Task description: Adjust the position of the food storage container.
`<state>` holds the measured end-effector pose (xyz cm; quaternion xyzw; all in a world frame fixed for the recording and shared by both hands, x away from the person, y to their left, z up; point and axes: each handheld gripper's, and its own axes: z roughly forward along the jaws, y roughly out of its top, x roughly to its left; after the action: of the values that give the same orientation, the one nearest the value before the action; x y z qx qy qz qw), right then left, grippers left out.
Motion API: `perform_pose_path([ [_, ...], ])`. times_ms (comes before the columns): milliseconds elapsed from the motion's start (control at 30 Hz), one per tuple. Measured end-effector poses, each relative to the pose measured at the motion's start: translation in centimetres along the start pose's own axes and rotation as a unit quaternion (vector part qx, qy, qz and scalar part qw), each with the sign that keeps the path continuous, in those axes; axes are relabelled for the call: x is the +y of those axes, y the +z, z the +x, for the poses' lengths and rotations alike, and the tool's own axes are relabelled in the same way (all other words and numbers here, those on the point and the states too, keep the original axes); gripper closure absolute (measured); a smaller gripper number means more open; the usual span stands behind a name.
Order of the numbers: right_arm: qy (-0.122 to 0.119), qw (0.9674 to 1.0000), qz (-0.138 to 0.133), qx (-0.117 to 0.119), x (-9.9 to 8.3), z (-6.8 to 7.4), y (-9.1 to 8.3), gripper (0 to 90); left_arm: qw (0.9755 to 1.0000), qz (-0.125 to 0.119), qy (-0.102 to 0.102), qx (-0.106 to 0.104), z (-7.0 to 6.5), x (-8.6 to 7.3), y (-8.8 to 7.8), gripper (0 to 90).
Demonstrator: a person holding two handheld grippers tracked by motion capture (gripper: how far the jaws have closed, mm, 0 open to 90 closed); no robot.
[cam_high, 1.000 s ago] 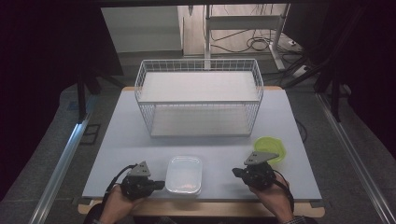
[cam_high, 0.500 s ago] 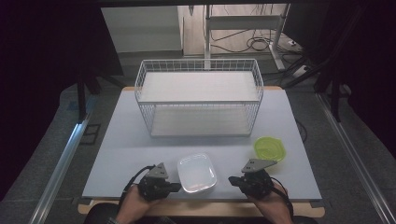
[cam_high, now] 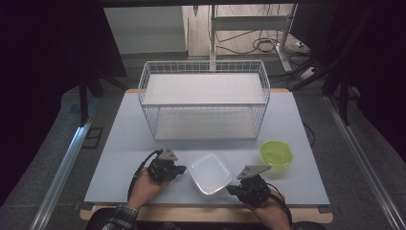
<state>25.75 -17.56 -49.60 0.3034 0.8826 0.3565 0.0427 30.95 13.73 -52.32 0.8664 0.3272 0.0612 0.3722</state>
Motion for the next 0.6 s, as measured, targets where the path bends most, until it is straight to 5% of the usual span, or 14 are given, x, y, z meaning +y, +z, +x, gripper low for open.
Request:
perform_pose_path([
  [67, 0.009, 0.9999, -0.003, -0.009, 0.1, -0.2, 0.1, 89.6, 0.9999, -0.002, 0.004, -0.016, 0.0, 0.7, 0.9, 89.7],
  [367, 0.066, 0.9971, -0.027, -0.027, 1.0, -3.1, 0.7, 89.6, 0.9999, 0.010, 0.007, 0.000, -1.1, 0.5, 0.6, 89.7],
  [600, 0.060, 0.9974, -0.025, -0.030, 2.1, -4.2, 1.4, 89.6, 0.9996, 0.018, 0.020, 0.001, -2.0, -0.1, -0.1, 89.1],
])
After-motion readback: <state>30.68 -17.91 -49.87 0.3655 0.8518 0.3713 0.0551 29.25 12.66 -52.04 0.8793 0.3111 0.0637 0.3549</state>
